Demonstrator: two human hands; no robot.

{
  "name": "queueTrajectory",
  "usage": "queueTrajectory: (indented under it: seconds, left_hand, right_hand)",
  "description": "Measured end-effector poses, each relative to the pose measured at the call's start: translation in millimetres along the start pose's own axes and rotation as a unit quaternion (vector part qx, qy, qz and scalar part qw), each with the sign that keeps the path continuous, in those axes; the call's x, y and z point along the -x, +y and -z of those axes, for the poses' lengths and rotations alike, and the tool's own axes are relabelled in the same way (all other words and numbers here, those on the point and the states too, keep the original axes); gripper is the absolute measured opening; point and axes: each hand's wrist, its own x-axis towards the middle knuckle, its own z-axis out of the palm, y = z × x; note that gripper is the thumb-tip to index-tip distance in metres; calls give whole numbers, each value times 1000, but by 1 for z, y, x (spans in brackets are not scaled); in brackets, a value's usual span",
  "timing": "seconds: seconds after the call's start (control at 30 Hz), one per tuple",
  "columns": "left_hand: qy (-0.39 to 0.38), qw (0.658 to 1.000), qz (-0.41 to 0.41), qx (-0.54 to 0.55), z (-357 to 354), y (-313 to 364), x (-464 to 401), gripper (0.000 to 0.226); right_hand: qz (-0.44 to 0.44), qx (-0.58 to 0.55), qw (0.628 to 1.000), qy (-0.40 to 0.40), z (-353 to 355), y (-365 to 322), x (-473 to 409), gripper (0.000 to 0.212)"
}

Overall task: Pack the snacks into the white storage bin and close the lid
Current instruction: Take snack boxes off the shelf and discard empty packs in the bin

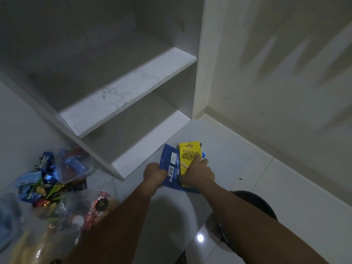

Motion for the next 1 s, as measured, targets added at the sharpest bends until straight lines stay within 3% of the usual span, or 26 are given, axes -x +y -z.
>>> queueTrajectory:
  seconds: [0.17, 0.37, 0.73, 1.0]
  left_hand:
    - [-25, 993, 10, 117, -2, 16, 20, 22]
    - [-42, 992, -49, 108, -28, 54, 47, 19]
    - [-146, 971, -175, -68, -164, 99, 113, 12]
    - [-202, 945, -161, -200, -277, 44, 122, 11]
  right_hand:
    - [-5, -14, 1000, 11, 15, 14, 2, 94]
    - [-29, -53, 997, 39, 60, 68, 5, 104]
    - [-135, -114, 982, 73, 116, 249, 36, 106]
    - [-198, -124, 972, 23, 66, 360, 51, 100]
